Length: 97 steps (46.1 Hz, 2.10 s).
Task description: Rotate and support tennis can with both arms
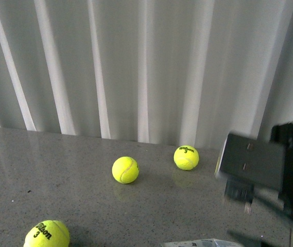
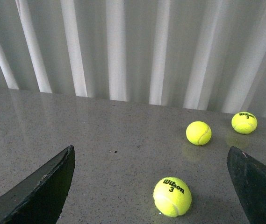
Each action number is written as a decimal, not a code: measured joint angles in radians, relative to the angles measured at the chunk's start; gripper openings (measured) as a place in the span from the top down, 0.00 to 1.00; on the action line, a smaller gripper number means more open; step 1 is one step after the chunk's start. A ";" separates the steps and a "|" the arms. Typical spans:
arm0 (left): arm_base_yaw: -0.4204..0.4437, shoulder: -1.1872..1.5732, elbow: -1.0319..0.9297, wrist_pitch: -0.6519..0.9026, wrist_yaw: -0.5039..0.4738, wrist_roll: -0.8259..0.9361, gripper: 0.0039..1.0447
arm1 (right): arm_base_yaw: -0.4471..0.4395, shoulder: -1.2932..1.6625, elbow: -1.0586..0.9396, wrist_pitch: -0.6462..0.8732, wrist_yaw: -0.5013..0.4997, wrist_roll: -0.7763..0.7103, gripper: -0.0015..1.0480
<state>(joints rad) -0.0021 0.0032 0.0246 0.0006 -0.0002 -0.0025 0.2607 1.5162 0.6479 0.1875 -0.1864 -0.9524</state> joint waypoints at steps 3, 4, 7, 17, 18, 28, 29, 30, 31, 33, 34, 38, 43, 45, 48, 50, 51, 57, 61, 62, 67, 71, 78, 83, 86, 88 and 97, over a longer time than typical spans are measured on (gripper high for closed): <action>0.000 0.000 0.000 0.000 0.000 0.000 0.06 | -0.050 -0.047 0.020 0.048 0.036 0.095 0.07; 0.000 0.000 0.000 0.000 0.000 0.000 0.06 | -0.064 -0.058 0.024 0.061 0.052 0.130 0.07; 0.000 0.000 0.000 0.000 0.000 0.000 0.06 | -0.117 -0.102 0.037 0.088 0.081 0.228 0.07; 0.000 0.000 0.000 0.000 0.000 0.000 0.06 | -0.310 -0.315 0.043 0.191 0.250 0.626 0.07; 0.000 0.000 0.000 0.000 0.000 0.000 0.06 | -0.320 -0.336 0.035 0.208 0.257 0.653 0.07; 0.000 0.000 0.000 0.000 0.000 0.000 0.06 | -0.334 -0.533 -0.092 0.325 0.280 0.722 0.07; 0.000 0.000 0.000 0.000 0.000 0.000 0.06 | -0.335 -0.551 -0.104 0.324 0.265 0.735 0.08; 0.000 0.000 0.000 0.000 0.000 0.000 0.06 | -0.338 -0.581 -0.119 0.285 0.209 0.763 0.12; 0.000 0.000 0.000 0.000 0.000 0.000 0.06 | -0.337 -0.616 -0.140 0.243 0.162 0.806 0.17; 0.000 0.000 0.000 0.000 0.000 0.000 0.06 | -0.314 -0.671 -0.198 0.217 0.155 0.855 0.25; 0.000 0.000 0.000 0.000 0.000 0.000 0.06 | -0.299 -0.689 -0.221 0.217 0.174 0.874 0.29; 0.000 0.000 0.000 0.000 0.001 0.000 0.06 | -0.266 -0.752 -0.312 0.233 0.179 0.917 0.47; 0.000 0.000 0.000 0.000 0.000 0.000 0.06 | -0.264 -0.813 -0.393 0.251 0.185 0.934 0.71; 0.000 0.000 0.000 0.000 0.000 0.000 0.06 | -0.264 -0.835 -0.418 0.253 0.185 0.935 0.79; 0.000 0.000 0.000 0.000 0.000 0.000 0.06 | -0.264 -0.866 -0.448 0.254 0.185 0.936 0.91; 0.000 0.000 0.000 0.000 0.000 0.000 0.06 | -0.264 -0.886 -0.468 0.253 0.185 0.936 0.97; 0.000 0.000 0.000 0.000 0.000 0.000 0.06 | -0.264 -0.898 -0.480 0.253 0.185 0.938 0.97; 0.000 0.000 0.000 0.000 0.000 0.000 0.06 | -0.264 -0.946 -0.513 0.244 0.185 0.939 0.97; 0.000 0.000 0.000 0.000 0.000 0.000 0.06 | -0.264 -0.975 -0.533 0.233 0.185 0.939 0.97; 0.000 0.000 0.000 0.000 0.000 0.000 0.06 | -0.264 -0.983 -0.538 0.230 0.185 0.939 0.97; 0.000 0.000 0.000 0.000 0.000 0.000 0.06 | -0.264 -1.019 -0.559 0.213 0.185 0.940 0.97; 0.000 0.000 0.000 0.000 0.000 0.000 0.06 | -0.264 -1.046 -0.570 0.198 0.185 0.940 0.97; 0.000 0.000 0.000 0.000 0.000 0.000 0.06 | -0.264 -1.102 -0.589 0.164 0.185 0.940 0.97; 0.000 0.000 0.000 0.000 0.000 0.000 0.06 | -0.264 -1.149 -0.605 0.131 0.185 0.940 0.97; 0.000 0.000 0.000 0.000 0.000 0.000 0.06 | -0.264 -1.178 -0.612 0.110 0.185 0.940 0.97; 0.000 0.000 0.000 0.000 0.000 0.000 0.06 | -0.264 -1.194 -0.629 0.119 0.185 0.940 0.97; 0.000 0.000 0.000 0.000 0.000 0.000 0.06 | -0.264 -1.270 -0.644 0.063 0.185 0.940 0.97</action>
<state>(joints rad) -0.0021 0.0032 0.0246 0.0006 -0.0002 -0.0021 -0.0029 0.2462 0.0040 0.2501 -0.0013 -0.0124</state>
